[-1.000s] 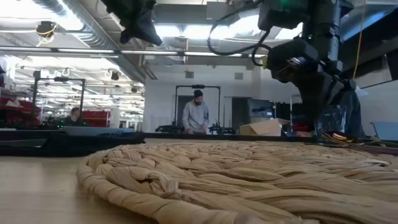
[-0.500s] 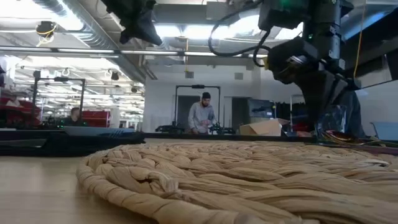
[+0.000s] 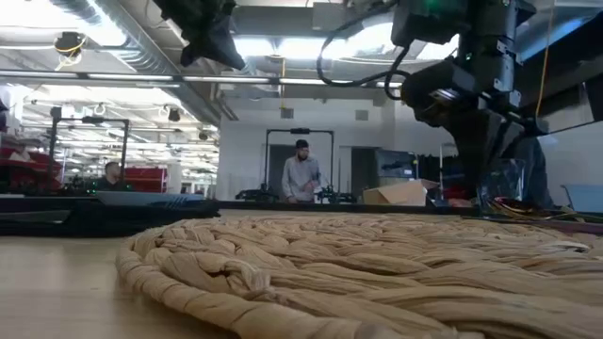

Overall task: Set table place
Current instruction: Adjust the blue spoon on the brown placemat

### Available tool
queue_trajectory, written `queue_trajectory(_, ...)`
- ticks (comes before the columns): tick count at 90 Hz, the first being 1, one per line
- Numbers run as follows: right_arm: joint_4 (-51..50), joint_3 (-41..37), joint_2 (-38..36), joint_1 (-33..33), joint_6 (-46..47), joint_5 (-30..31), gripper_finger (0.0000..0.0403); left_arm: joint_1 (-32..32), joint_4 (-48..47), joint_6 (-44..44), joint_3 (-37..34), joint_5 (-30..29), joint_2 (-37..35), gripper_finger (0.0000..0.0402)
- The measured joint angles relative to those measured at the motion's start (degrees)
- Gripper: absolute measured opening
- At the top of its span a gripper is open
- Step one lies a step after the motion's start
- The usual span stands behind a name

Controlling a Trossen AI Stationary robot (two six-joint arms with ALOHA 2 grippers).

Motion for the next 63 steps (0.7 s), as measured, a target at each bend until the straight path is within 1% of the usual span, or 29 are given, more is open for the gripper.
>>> queue_trajectory(18, 2.41, 0.00, 0.70, 1.84, 0.80, -0.54, 0.0000, 0.00, 0.00, 0.00, 0.00, -0.02, 0.00, 0.0000)
queue_trajectory(39, 2.40, 0.00, 1.89, 4.40, 3.84, -0.62, 0.0000, 0.00, 0.00, 0.01, 0.00, -0.65, 0.00, 0.0000)
queue_trajectory(63, 2.62, 0.00, 4.28, 6.05, 4.13, -1.62, 0.0000, -0.03, 0.03, 0.01, 0.00, -0.66, 0.00, 0.0000)
